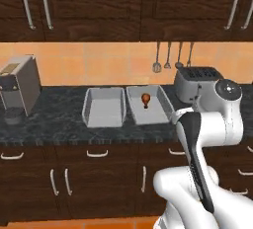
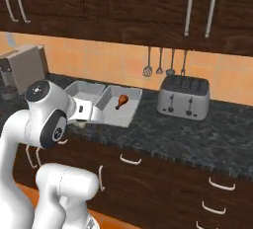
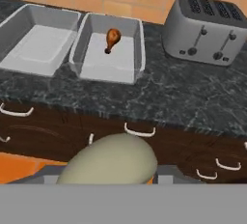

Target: Place one mushroom and one chicken drumstick in each tupperware on the nearby counter, to pack two identical lunches.

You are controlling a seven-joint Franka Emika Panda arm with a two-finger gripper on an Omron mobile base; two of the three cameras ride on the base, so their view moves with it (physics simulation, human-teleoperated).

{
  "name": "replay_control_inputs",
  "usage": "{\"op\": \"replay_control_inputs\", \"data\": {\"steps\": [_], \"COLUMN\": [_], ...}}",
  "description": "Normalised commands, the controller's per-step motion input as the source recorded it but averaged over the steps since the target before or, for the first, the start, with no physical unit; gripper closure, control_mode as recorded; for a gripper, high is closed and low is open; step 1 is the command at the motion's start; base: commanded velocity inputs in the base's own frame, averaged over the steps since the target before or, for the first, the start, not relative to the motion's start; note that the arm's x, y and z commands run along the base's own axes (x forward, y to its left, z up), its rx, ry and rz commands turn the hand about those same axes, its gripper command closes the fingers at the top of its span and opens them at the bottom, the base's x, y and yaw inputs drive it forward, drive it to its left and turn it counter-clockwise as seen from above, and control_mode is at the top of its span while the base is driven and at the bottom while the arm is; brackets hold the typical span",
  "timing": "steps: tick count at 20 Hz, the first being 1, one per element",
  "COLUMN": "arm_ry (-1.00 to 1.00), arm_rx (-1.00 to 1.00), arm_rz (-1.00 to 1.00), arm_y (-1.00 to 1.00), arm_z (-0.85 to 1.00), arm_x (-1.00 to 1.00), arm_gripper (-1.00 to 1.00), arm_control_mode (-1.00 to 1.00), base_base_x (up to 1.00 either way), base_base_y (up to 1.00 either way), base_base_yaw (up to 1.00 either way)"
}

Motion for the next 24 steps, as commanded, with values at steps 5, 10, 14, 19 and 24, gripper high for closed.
{"op": "replay_control_inputs", "data": {"steps": [5,10,14,19,24], "arm_ry": [0.00,-0.01,0.01,0.11,0.12], "arm_rx": [0.00,-0.02,-0.01,0.06,0.16], "arm_rz": [0.00,-0.04,-0.08,-0.01,0.00], "arm_y": [0.00,0.00,-0.33,-0.52,-0.28], "arm_z": [0.00,-0.10,-0.63,-0.50,-0.38], "arm_x": [0.00,0.11,0.39,0.36,0.46], "arm_gripper": [1.00,1.00,1.00,1.00,1.00], "arm_control_mode": [1.00,-1.00,-1.00,-1.00,-1.00], "base_base_x": [1.00,0.74,0.00,0.00,0.00], "base_base_y": [0.92,0.35,0.00,0.00,0.00], "base_base_yaw": [-0.41,-0.26,0.00,0.00,0.00]}}
